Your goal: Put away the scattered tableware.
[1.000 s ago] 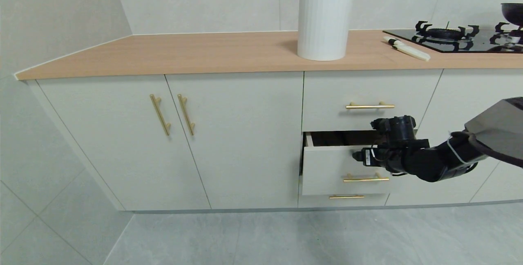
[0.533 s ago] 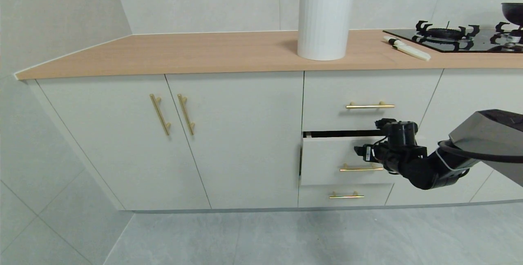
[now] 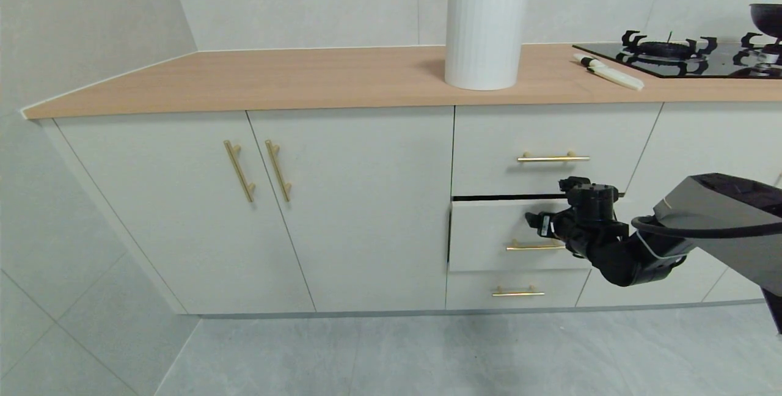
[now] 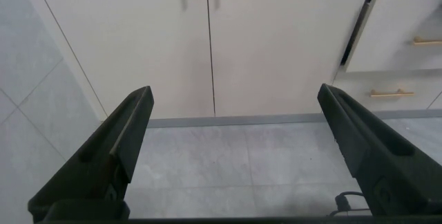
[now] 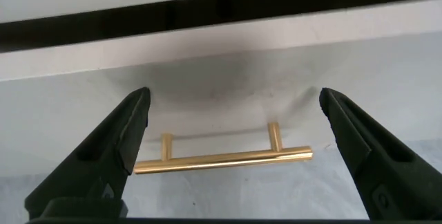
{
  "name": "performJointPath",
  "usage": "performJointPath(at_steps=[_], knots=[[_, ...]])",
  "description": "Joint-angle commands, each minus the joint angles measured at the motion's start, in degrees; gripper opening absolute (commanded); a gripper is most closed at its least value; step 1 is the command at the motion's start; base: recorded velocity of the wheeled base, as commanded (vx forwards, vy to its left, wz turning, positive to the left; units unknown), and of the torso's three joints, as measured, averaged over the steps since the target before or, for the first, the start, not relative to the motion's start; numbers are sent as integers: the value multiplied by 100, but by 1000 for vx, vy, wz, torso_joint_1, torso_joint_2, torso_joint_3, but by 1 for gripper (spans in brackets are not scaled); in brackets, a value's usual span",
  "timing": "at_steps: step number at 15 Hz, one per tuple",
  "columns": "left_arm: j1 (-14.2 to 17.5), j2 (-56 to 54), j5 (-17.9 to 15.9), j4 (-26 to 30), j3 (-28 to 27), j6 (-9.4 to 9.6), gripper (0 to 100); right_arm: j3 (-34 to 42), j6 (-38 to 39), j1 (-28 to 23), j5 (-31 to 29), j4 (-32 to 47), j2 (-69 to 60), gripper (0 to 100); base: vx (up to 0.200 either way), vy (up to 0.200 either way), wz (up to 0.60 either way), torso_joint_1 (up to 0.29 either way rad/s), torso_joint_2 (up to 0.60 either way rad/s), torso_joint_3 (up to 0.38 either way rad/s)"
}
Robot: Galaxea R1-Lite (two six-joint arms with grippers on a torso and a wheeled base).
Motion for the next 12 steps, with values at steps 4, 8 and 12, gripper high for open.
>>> performJointPath(at_steps=[4, 8, 12], knots=[[1, 0, 1, 4, 0, 9, 100, -519, 239, -89, -115, -18, 312, 100, 0, 0, 0, 0, 0, 0], [1, 0, 1, -4, 0, 0, 100, -801, 415, -98, -203, -9, 453, 100, 0, 0, 0, 0, 0, 0], [1, 0, 1, 4, 0, 0, 100, -871, 415, -98, -238, -9, 497, 100, 0, 0, 0, 0, 0, 0]])
